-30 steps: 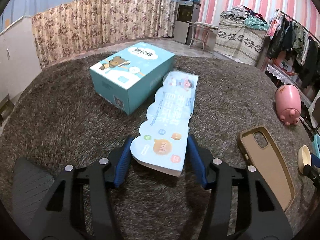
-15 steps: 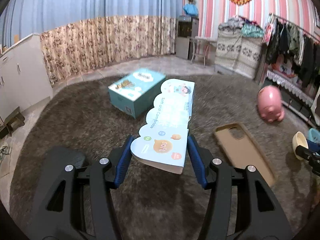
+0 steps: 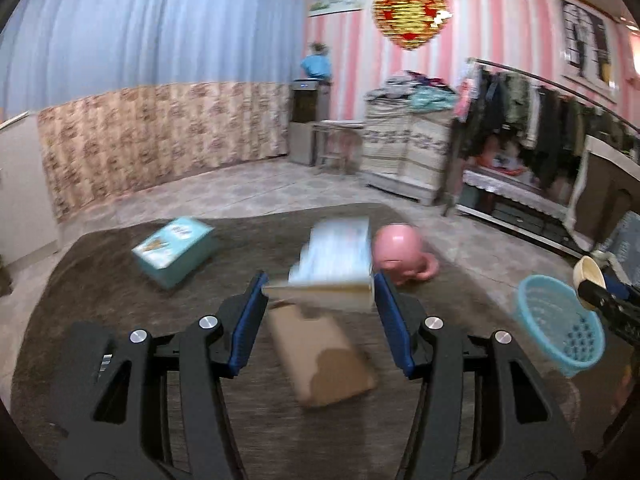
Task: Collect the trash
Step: 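Carry the dish and cardboard packaging over the blue basket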
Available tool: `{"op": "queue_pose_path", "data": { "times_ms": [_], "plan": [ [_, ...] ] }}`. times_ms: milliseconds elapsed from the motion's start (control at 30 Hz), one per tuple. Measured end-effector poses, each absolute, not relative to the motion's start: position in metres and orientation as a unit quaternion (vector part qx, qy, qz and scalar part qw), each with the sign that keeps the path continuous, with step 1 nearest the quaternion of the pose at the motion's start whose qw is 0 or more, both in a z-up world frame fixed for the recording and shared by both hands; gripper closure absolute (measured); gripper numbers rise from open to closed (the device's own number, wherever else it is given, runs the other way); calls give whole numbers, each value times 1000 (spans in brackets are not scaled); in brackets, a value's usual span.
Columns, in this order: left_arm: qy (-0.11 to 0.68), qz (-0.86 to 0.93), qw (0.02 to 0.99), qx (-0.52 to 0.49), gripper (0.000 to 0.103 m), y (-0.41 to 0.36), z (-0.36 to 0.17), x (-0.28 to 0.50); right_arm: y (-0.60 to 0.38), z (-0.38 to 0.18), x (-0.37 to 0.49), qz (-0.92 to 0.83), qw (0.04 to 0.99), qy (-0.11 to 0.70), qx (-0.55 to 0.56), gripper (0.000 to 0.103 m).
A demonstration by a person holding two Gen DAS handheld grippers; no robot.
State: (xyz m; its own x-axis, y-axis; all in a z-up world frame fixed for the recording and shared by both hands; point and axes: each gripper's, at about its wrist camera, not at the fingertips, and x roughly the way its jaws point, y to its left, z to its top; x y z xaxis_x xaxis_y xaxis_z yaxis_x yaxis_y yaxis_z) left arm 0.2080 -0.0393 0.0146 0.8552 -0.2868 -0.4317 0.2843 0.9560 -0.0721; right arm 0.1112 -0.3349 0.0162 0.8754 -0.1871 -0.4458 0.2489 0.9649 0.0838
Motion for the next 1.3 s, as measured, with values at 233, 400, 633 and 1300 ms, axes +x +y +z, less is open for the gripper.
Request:
{"op": "queue_pose_path", "data": {
  "times_ms": [233, 400, 633, 1300],
  "plan": [
    [228, -194, 953, 42, 77, -115, 3, 193, -416, -1, 94, -187, 949, 224, 122, 41],
    [294, -185, 937, 23, 77, -117, -35, 214, -432, -18, 105, -172, 943, 241, 151, 41],
    [328, -172, 929, 13, 24, -114, -61, 220, -408, -20, 124, -144, 949, 254, 118, 41],
    [389, -242, 889, -4, 85, -182, -94, 212, -424, -24, 112, -141, 949, 258, 115, 41]
  ]
}}
